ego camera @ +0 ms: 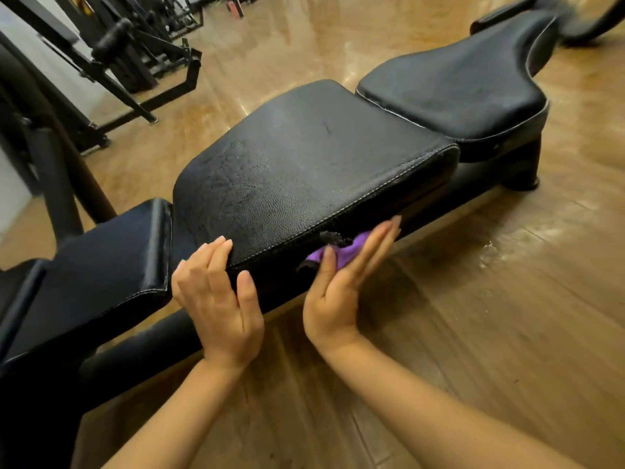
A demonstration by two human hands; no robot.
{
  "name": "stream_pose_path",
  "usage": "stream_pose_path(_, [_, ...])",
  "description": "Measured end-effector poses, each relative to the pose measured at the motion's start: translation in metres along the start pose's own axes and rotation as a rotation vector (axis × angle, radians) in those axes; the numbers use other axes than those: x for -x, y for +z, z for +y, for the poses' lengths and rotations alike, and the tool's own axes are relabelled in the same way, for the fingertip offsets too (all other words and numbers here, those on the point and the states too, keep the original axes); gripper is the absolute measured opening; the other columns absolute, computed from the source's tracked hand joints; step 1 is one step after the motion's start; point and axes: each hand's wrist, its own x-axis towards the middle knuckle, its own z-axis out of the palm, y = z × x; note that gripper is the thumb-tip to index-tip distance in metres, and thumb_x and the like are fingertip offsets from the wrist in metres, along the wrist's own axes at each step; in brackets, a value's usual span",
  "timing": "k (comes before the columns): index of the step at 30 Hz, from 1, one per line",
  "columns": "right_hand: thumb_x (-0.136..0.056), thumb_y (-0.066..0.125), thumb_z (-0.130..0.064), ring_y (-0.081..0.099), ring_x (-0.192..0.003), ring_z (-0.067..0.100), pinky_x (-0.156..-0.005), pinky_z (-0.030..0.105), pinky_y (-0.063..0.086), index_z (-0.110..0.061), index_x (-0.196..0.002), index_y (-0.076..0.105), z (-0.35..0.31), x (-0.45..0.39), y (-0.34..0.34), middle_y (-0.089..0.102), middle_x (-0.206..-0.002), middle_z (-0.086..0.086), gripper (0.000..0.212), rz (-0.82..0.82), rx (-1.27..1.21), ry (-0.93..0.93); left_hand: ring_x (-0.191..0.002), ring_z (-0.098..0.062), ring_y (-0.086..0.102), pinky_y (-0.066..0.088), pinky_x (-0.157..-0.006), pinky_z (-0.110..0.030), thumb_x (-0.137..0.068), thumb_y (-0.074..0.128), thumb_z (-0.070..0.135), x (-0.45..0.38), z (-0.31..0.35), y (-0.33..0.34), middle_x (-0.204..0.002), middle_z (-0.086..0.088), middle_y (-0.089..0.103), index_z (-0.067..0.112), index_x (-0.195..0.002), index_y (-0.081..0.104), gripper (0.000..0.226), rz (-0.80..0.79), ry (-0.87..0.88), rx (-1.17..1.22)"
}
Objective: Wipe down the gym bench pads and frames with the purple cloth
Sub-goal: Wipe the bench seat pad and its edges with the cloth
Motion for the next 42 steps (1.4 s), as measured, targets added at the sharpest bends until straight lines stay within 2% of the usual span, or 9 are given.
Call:
stream_pose_path(9, [-0.098,0.038,-0.020,0.018,-0.144,0.025,-0.113,0.014,0.013,0.009,-0.145,0.019,-0.005,-0.136,-0.041,0.015,-0.155,0.022,0.059,0.261,-0.005,0.169,-0.120,-0.032,0.045,0.028,-0.103,-0.059,-0.095,0.032,0.029,-0.001,0.006,0.004,-0.128,-0.015,0.053,0.001,-0.127,0.052,0.047,0.039,-0.037,0.006])
stream_pose_path(14, [-0.101,0.034,-0.028,0.000,-0.147,0.032,-0.120,0.036,0.007,0.012,-0.145,0.007,-0.011,-0.033,-0.011,0.000,-0.155,0.027,0.066,0.066,0.067,0.020,-0.120,-0.033,0.045,0.029,-0.102,-0.059,-0.095,0.031,0.029,0.001,0.001,0.004,-0.130,-0.014,0.053,0.001,-0.128,0.052,0.048,0.027,-0.012,-0.005])
stream_pose_path(18, [-0.100,0.031,-0.036,-0.017,-0.146,0.022,-0.118,0.025,-0.002,0.003,-0.147,-0.005,-0.014,-0.010,-0.009,-0.015,-0.157,0.010,0.070,-0.094,-0.019,0.027,-0.122,-0.033,0.042,0.029,-0.103,-0.058,-0.096,0.032,0.031,0.002,-0.004,0.002,-0.131,-0.015,0.051,0.002,-0.131,0.048,0.048,0.013,0.019,-0.008])
stream_pose_path(23, [-0.097,0.040,-0.024,0.004,-0.147,0.030,-0.121,0.036,0.007,0.009,-0.146,0.011,-0.005,-0.077,-0.023,0.004,-0.156,0.020,0.065,0.144,-0.045,0.040,-0.123,-0.033,0.042,0.028,-0.104,-0.058,-0.095,0.034,0.029,0.002,-0.002,0.000,-0.131,-0.016,0.051,0.000,-0.130,0.048,0.047,0.017,0.017,0.002])
stream_pose_path(28, [-0.092,0.042,-0.023,0.027,-0.135,0.007,-0.102,0.001,0.023,0.000,-0.145,0.029,-0.003,-0.137,-0.038,0.024,-0.153,0.013,0.060,0.325,-0.122,0.207,-0.123,-0.034,0.043,0.027,-0.106,-0.057,-0.095,0.034,0.029,0.002,0.000,0.000,-0.131,-0.016,0.051,0.001,-0.130,0.048,0.047,0.017,-0.002,0.005])
stream_pose_path(30, [-0.094,0.041,-0.022,0.024,-0.135,0.007,-0.106,0.005,0.023,0.004,-0.145,0.025,-0.005,-0.122,-0.033,0.021,-0.153,0.018,0.059,0.351,-0.083,0.203,-0.124,-0.034,0.043,0.027,-0.106,-0.057,-0.095,0.034,0.029,0.002,0.001,-0.001,-0.131,-0.015,0.051,0.001,-0.130,0.049,0.047,0.007,-0.019,0.010])
stream_pose_path(36, [-0.101,0.030,-0.031,0.010,-0.145,0.038,-0.117,0.052,0.015,0.013,-0.144,0.011,-0.003,-0.042,-0.008,0.004,-0.153,0.018,0.064,0.138,0.004,-0.026,-0.125,-0.033,0.042,0.025,-0.109,-0.055,-0.094,0.036,0.029,0.001,0.003,-0.004,-0.131,-0.015,0.051,0.001,-0.129,0.050,0.046,-0.030,-0.027,-0.022])
stream_pose_path(39, [-0.101,0.030,-0.033,0.009,-0.145,0.038,-0.117,0.052,0.015,0.012,-0.144,0.010,-0.001,-0.047,-0.013,0.003,-0.153,0.018,0.065,0.119,-0.010,-0.027,-0.126,-0.031,0.041,0.024,-0.111,-0.053,-0.094,0.037,0.028,0.000,0.005,-0.009,-0.132,-0.013,0.051,0.002,-0.129,0.050,0.046,-0.062,-0.025,-0.025])
stream_pose_path(42, [-0.101,0.035,-0.027,0.015,-0.144,0.033,-0.119,0.030,0.017,0.013,-0.144,0.014,-0.001,-0.076,-0.026,0.008,-0.153,0.026,0.062,0.140,-0.021,0.054,-0.124,-0.029,0.045,0.025,-0.112,-0.050,-0.095,0.037,0.030,-0.003,0.006,-0.014,-0.130,-0.012,0.054,0.002,-0.127,0.053,0.045,-0.097,-0.023,-0.022])
